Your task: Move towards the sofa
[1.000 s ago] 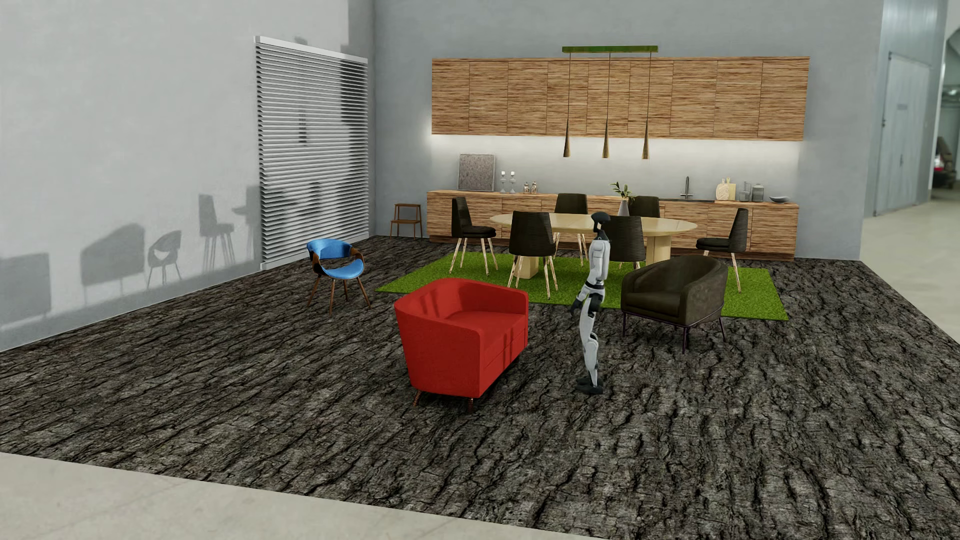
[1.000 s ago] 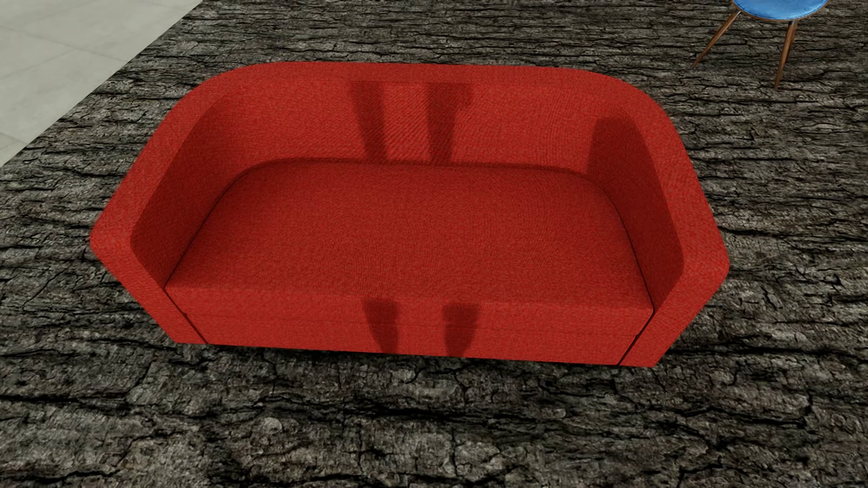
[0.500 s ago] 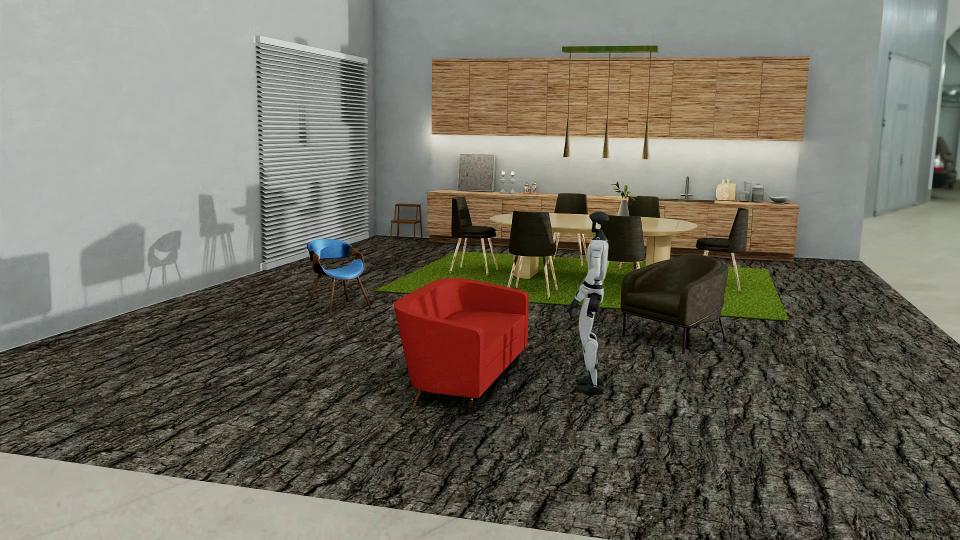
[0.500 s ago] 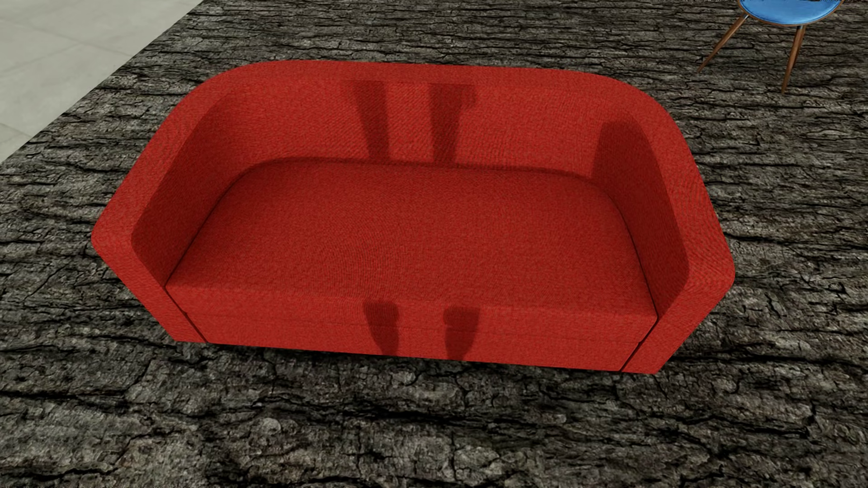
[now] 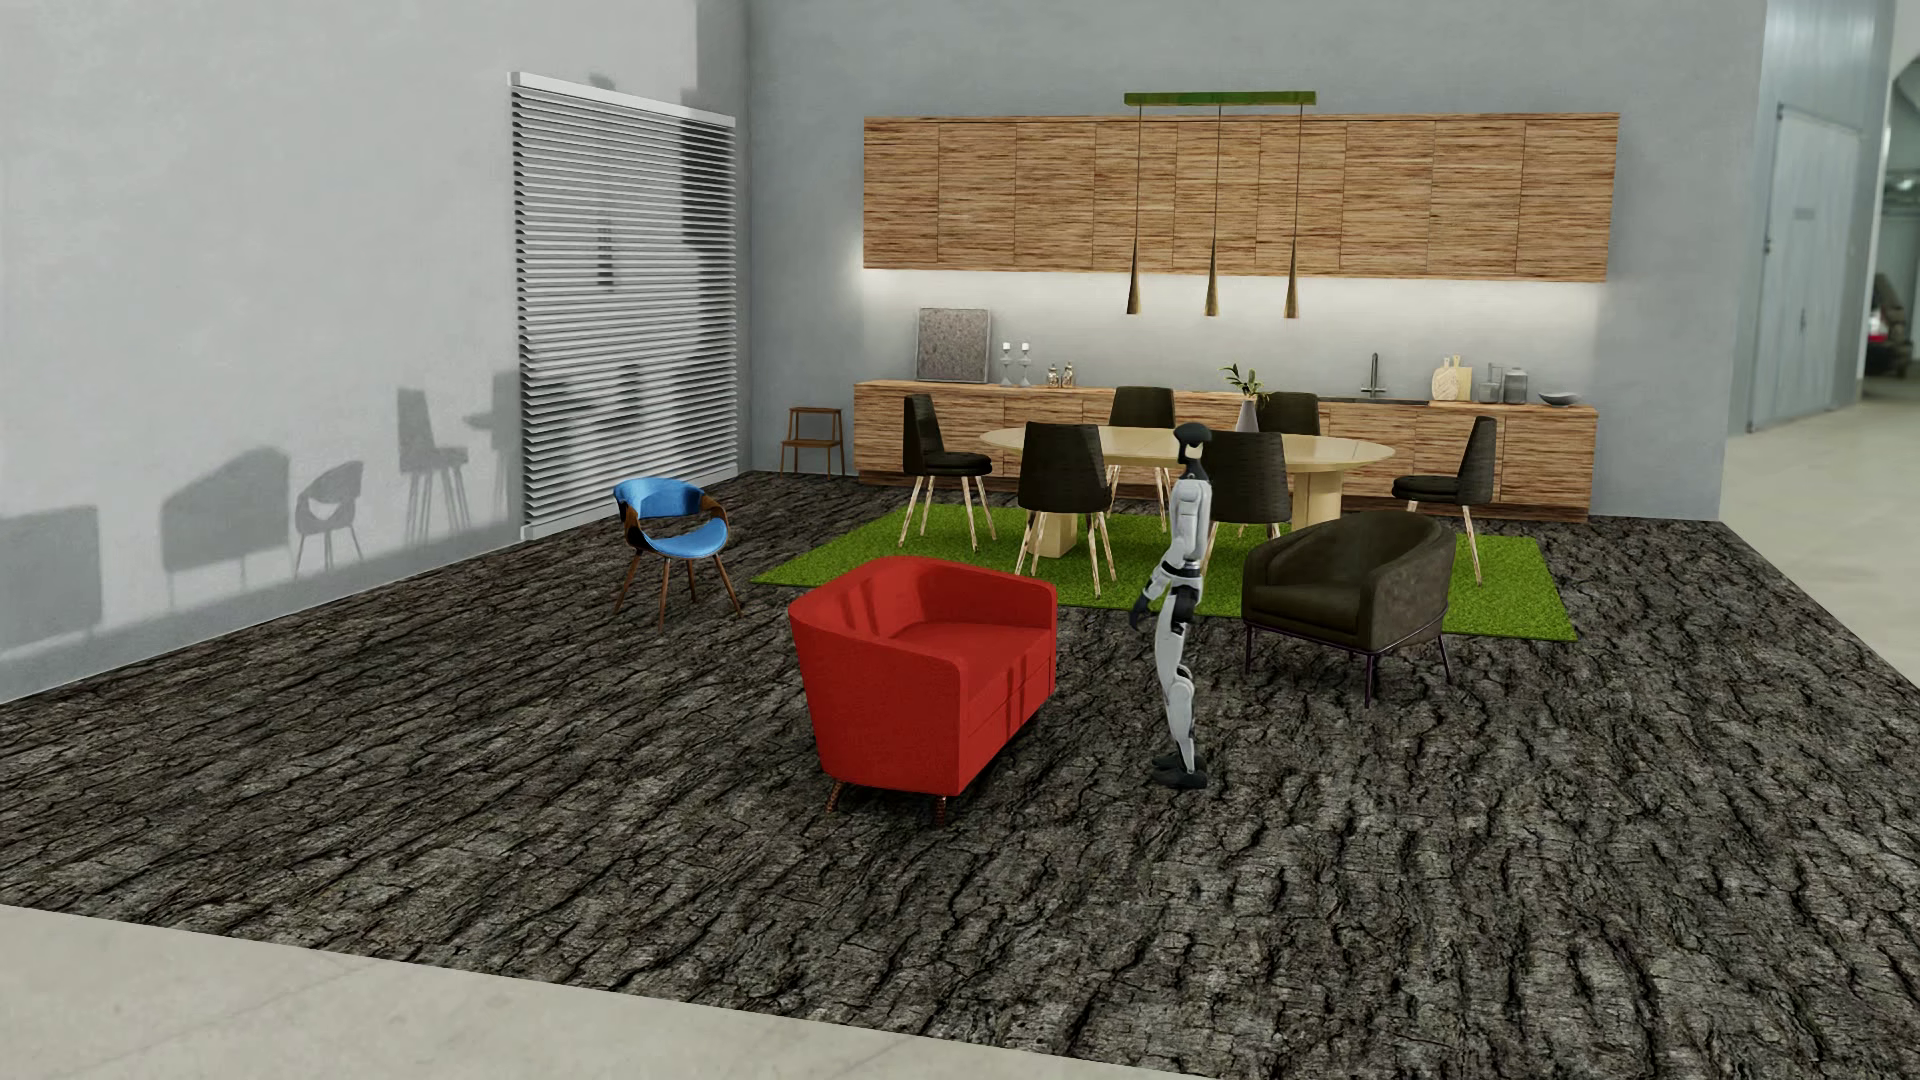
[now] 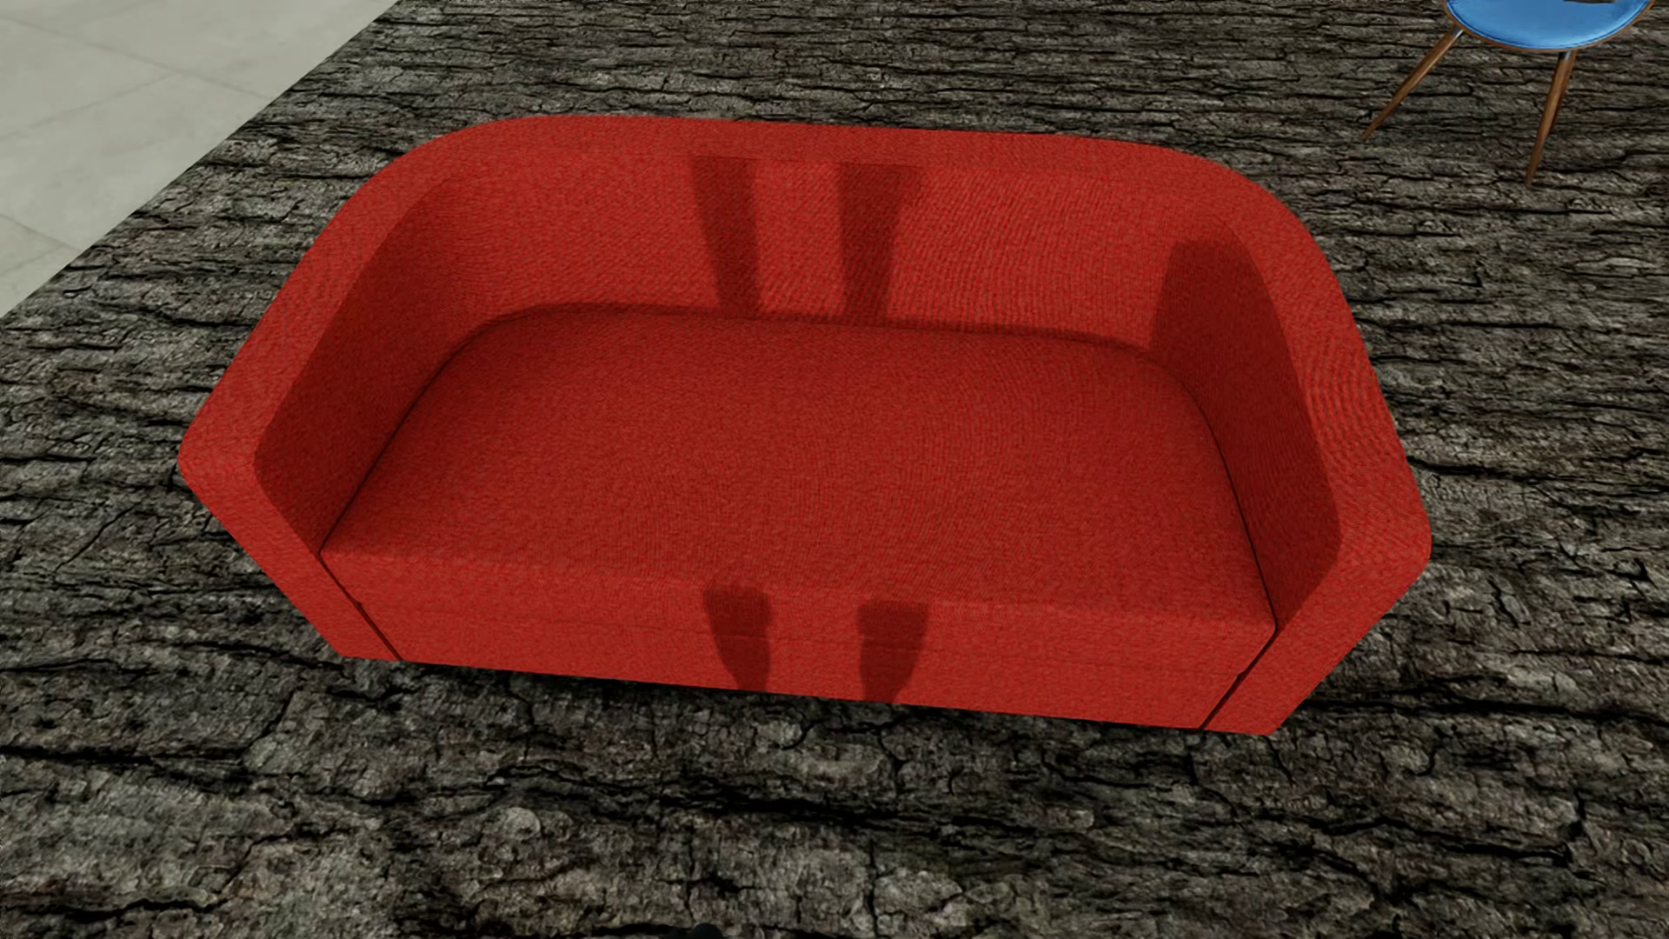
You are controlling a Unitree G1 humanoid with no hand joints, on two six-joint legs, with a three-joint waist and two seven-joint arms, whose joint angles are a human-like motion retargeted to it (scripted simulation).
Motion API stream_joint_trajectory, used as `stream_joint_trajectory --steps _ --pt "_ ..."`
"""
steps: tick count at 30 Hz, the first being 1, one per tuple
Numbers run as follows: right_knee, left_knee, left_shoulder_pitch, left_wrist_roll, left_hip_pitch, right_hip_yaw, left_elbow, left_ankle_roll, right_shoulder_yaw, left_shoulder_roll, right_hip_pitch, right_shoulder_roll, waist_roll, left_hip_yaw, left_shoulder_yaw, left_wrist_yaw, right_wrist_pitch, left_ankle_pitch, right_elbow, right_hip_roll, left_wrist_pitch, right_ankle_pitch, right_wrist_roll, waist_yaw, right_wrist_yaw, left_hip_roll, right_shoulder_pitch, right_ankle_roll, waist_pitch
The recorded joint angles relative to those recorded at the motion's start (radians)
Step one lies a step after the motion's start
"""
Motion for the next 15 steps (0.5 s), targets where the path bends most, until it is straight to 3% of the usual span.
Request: stream_joint_trajectory --steps 15 --pt "0.004 0.018 0.029 0.029 0.019 -0.007 0.015 0.004 -0.013 0.001 0.027 -0.005 -0.002 -0.005 -0.002 -0.008 -0.013 -0.016 0.018 -0.001 0.003 -0.009 -0.007 0.000 -0.011 -0.001 0.012 -0.004 0.014"
